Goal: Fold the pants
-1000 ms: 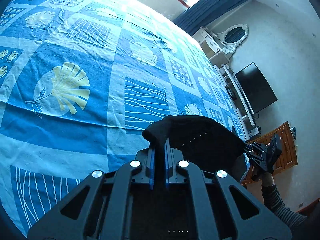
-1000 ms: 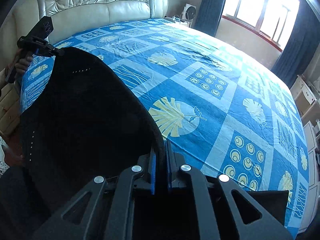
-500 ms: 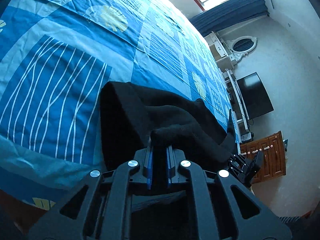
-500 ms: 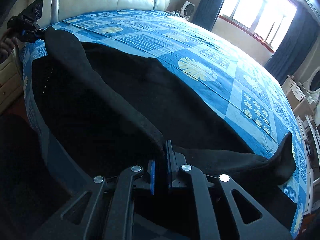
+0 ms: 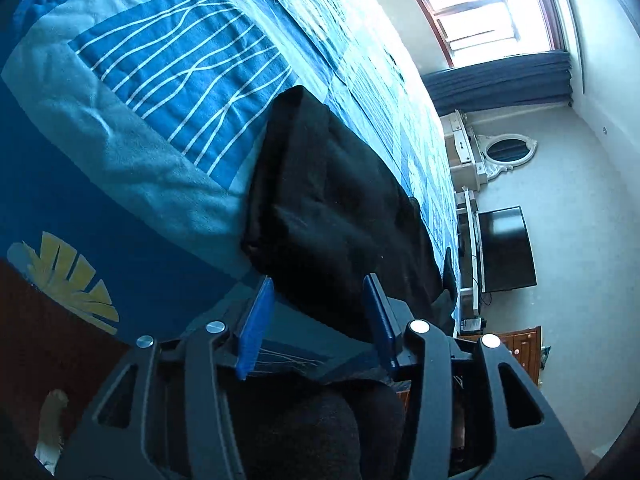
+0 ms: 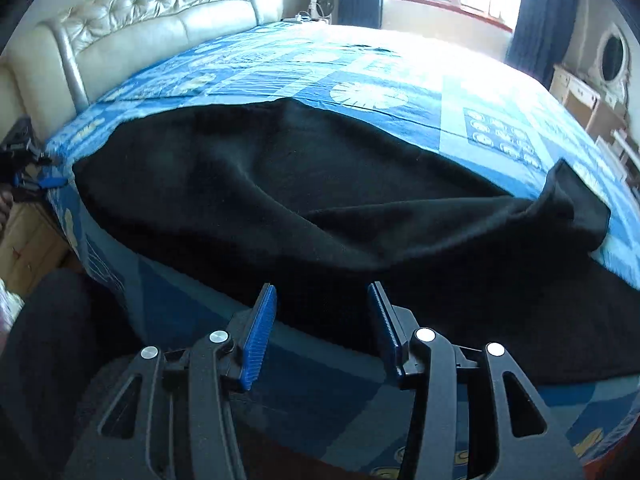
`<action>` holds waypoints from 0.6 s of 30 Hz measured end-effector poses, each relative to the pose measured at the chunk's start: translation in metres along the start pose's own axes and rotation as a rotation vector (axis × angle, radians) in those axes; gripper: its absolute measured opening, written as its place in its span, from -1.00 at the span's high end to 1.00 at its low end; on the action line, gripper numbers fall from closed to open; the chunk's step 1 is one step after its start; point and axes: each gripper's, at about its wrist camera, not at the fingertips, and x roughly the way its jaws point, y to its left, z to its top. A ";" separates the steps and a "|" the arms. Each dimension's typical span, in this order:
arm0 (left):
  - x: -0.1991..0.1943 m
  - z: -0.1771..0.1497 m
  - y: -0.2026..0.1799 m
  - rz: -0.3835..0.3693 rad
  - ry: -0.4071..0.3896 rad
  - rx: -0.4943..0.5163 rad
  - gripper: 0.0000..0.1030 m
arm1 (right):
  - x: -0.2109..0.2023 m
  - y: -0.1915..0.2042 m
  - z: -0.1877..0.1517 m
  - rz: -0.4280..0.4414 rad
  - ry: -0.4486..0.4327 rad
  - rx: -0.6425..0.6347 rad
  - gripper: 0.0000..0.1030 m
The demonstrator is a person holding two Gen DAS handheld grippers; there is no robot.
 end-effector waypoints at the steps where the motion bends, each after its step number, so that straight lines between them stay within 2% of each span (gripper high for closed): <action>1: 0.002 -0.002 -0.004 0.012 -0.012 0.002 0.06 | -0.001 -0.005 0.001 0.035 -0.001 0.050 0.07; 6: 0.021 -0.002 -0.013 0.039 -0.031 -0.045 0.06 | 0.003 -0.009 0.003 0.179 0.004 0.202 0.07; 13: 0.044 0.001 -0.019 0.077 -0.021 -0.053 0.01 | 0.014 0.000 -0.003 0.288 0.048 0.287 0.07; 18: 0.046 0.004 -0.012 0.076 -0.060 -0.095 0.00 | 0.023 -0.003 -0.007 0.370 0.062 0.381 0.04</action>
